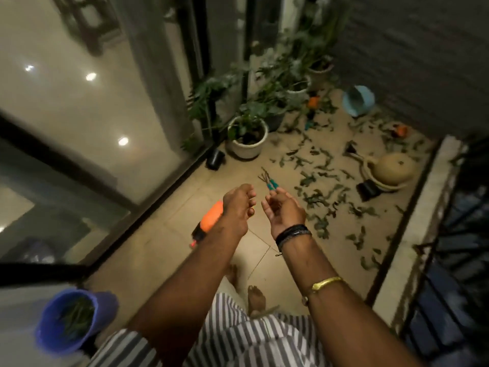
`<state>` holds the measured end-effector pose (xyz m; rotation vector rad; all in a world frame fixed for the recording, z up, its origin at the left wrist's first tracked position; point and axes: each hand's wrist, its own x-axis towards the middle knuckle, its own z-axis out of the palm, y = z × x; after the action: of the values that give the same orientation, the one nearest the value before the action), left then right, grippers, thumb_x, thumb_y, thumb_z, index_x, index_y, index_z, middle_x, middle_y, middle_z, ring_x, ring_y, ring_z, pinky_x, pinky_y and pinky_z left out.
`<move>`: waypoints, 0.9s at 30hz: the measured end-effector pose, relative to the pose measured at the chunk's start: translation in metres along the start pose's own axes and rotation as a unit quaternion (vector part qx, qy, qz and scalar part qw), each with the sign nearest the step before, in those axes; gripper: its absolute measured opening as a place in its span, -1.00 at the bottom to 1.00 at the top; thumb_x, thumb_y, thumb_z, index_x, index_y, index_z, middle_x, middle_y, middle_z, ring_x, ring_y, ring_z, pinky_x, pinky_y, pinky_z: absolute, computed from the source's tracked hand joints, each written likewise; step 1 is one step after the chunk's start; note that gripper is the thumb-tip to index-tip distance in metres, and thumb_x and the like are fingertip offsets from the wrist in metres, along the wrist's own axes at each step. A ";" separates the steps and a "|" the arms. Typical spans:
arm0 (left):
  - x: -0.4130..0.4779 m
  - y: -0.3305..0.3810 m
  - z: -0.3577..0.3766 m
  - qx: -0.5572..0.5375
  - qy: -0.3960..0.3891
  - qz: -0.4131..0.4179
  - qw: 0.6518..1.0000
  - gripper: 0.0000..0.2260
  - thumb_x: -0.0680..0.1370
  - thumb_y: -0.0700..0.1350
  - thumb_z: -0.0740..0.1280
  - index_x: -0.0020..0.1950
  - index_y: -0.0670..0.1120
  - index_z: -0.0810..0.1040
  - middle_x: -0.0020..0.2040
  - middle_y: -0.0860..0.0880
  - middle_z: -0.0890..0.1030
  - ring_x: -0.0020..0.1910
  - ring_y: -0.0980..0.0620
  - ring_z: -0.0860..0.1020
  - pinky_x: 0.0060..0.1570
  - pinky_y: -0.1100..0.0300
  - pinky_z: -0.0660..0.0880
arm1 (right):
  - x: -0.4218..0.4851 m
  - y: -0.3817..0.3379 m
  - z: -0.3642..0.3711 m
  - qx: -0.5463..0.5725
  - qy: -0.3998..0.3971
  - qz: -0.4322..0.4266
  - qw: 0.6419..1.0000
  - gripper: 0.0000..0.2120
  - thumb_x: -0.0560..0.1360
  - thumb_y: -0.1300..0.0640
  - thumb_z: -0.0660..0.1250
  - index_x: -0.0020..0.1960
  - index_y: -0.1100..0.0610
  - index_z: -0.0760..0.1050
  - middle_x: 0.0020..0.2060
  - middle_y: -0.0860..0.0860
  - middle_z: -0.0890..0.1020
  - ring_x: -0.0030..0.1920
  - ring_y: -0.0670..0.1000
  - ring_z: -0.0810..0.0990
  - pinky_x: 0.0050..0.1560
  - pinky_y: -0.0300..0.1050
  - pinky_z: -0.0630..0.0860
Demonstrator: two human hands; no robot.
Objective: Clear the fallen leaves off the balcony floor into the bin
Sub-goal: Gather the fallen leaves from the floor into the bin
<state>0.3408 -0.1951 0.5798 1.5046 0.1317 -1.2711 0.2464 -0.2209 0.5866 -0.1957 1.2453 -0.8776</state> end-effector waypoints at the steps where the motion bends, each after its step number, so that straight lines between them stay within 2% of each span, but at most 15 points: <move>1: 0.001 -0.002 0.018 0.031 -0.023 -0.007 0.999 -0.92 0.55 -0.16 0.29 -0.02 -0.11 0.57 -0.29 0.00 0.55 -0.45 0.11 0.43 -0.50 0.27 0.26 | 0.004 -0.013 -0.009 0.021 0.018 -0.009 1.000 -0.79 0.51 0.44 0.27 0.05 0.21 0.53 -0.19 0.11 0.61 -0.24 0.01 0.59 -0.15 -0.07 0.62; 7: 0.005 -0.014 0.117 0.191 -0.146 -0.035 0.970 -0.83 0.57 -0.13 0.29 0.09 -0.14 0.59 -0.29 0.01 0.58 -0.46 0.13 0.46 -0.51 0.29 0.30 | 0.024 -0.078 -0.054 0.158 0.117 -0.073 0.978 -0.83 0.53 0.41 0.28 -0.01 0.20 0.55 -0.23 0.10 0.61 -0.24 0.01 0.59 -0.06 -0.05 0.64; 10: 0.002 -0.026 0.164 0.260 -0.205 -0.046 0.943 -0.92 0.58 -0.13 0.29 -0.03 -0.09 0.57 -0.30 0.03 0.58 -0.43 0.14 0.47 -0.47 0.28 0.32 | 0.033 -0.105 -0.084 0.220 0.151 -0.111 0.957 -0.83 0.53 0.42 0.28 0.02 0.22 0.56 -0.19 0.12 0.62 -0.21 0.03 0.62 -0.04 -0.04 0.65; 14: -0.006 -0.057 0.217 0.324 -0.257 -0.060 0.908 -0.87 0.60 -0.13 0.28 -0.13 -0.07 0.56 -0.34 0.03 0.57 -0.44 0.13 0.45 -0.46 0.26 0.31 | 0.040 -0.129 -0.137 0.275 0.204 -0.137 0.929 -0.83 0.53 0.41 0.28 0.06 0.23 0.54 -0.16 0.14 0.64 -0.22 0.03 0.63 -0.14 -0.09 0.67; 20: -0.007 -0.127 0.299 0.371 -0.294 -0.104 0.875 -0.92 0.59 -0.14 0.27 -0.05 -0.08 0.54 -0.33 0.00 0.55 -0.46 0.11 0.43 -0.51 0.28 0.32 | 0.062 -0.166 -0.219 0.301 0.258 -0.132 0.908 -0.75 0.53 0.40 0.29 0.19 0.29 0.55 -0.04 0.17 0.64 -0.06 0.10 0.64 0.02 -0.02 0.64; 27: -0.008 -0.212 0.406 0.403 -0.276 -0.130 0.863 -0.90 0.57 -0.12 0.31 -0.10 -0.09 0.59 -0.27 -0.01 0.60 -0.39 0.10 0.51 -0.49 0.28 0.36 | 0.110 -0.231 -0.312 0.317 0.291 -0.118 0.895 -0.74 0.53 0.42 0.29 0.20 0.28 0.55 0.03 0.21 0.65 0.00 0.12 0.66 -0.03 -0.07 0.64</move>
<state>-0.0555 -0.4179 0.5249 1.7532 -0.6793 -2.0890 -0.1320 -0.3495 0.5290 0.4860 1.4192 -1.5855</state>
